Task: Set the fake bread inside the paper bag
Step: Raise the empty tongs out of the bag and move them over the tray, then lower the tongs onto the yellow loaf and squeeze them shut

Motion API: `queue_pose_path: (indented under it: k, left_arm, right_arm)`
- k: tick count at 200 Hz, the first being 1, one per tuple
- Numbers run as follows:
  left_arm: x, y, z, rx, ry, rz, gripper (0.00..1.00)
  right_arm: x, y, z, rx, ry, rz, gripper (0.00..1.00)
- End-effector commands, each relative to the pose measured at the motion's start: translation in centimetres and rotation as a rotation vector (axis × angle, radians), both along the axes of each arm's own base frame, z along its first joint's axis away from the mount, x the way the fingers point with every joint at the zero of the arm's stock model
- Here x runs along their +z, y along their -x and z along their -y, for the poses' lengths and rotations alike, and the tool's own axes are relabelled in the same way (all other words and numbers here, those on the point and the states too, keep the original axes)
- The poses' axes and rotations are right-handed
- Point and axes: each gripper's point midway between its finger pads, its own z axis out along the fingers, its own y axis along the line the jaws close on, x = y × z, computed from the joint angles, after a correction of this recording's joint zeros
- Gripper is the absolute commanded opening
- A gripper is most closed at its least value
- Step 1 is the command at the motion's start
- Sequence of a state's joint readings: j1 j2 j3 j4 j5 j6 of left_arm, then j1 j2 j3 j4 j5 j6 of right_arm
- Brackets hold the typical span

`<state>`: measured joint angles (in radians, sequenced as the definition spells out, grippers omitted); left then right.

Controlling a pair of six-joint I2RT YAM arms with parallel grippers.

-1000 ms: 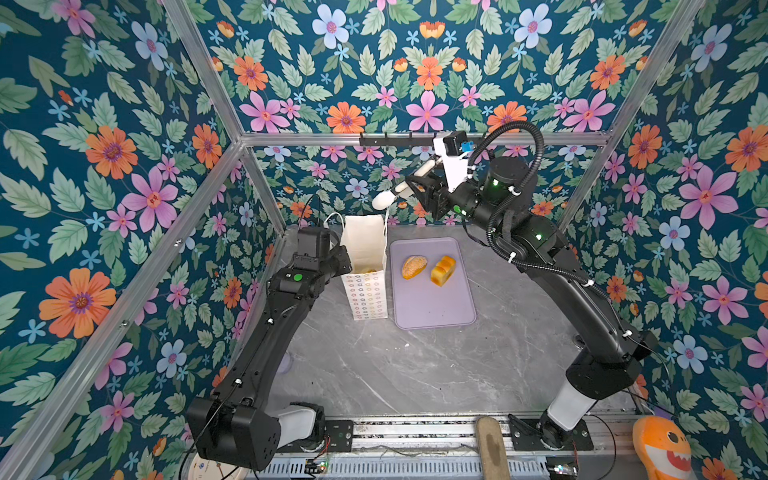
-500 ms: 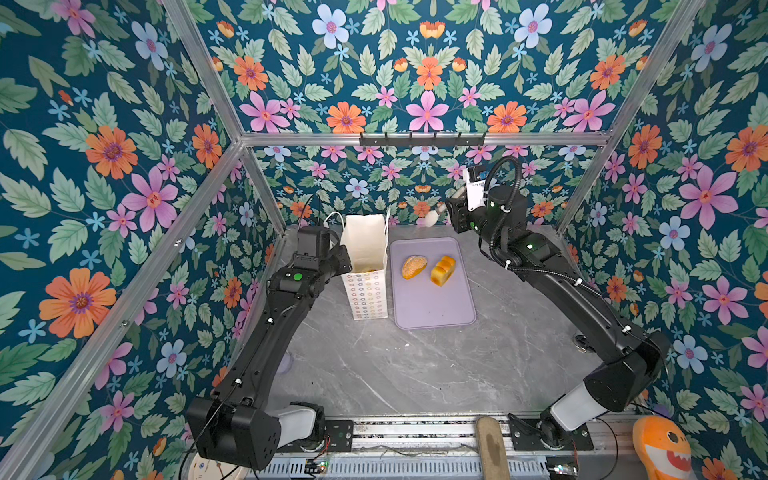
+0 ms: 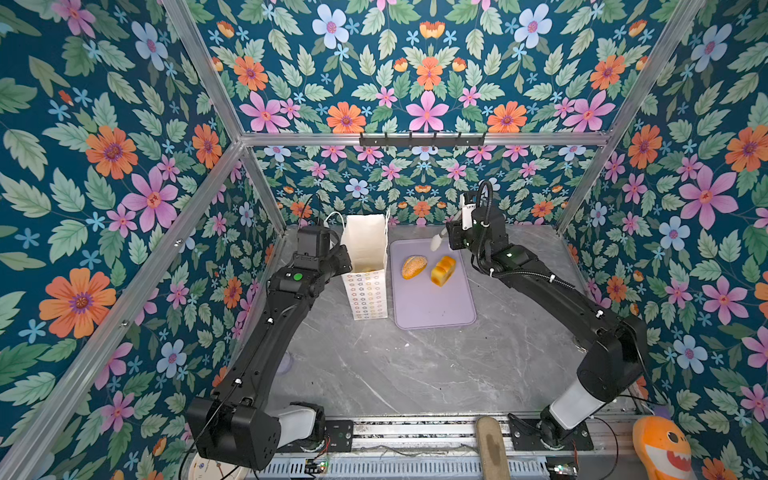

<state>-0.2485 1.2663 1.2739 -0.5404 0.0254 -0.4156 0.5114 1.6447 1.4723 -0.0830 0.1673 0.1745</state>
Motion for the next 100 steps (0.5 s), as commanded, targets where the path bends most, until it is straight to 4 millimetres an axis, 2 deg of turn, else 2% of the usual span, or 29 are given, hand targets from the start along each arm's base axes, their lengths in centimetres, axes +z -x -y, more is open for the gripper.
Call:
queue_pose_path:
  k: [1,27,42,44,49,100]
  left_arm:
    - [0.2,0.1,-0.1,0.002,0.001,0.004,0.00]
    - [0.2,0.0,0.0,-0.002,0.004,0.005,0.00]
    - [0.1,0.1,0.0,-0.002,0.003,0.004,0.00]
    - [0.1,0.1,0.0,-0.001,0.003,0.003,0.00]
    - [0.1,0.1,0.0,-0.001,0.003,0.004,0.00]
    - [0.5,0.2,-0.1,0.000,0.005,0.015,0.00]
  right_arm:
    - [0.6,0.4,-1.7,0.063,-0.117,0.012,0.43]
    - [-1.0,0.8,-2.9,0.105,-0.148,-0.025,0.41]
    - [-1.1,1.1,-3.4,0.119,-0.159,-0.032,0.41]
    - [-2.4,0.7,-3.7,0.120,-0.148,-0.053,0.41]
    - [-3.1,0.6,-3.9,0.121,-0.144,-0.064,0.41]
    - [-4.9,-0.6,-5.0,0.115,-0.152,-0.079,0.40]
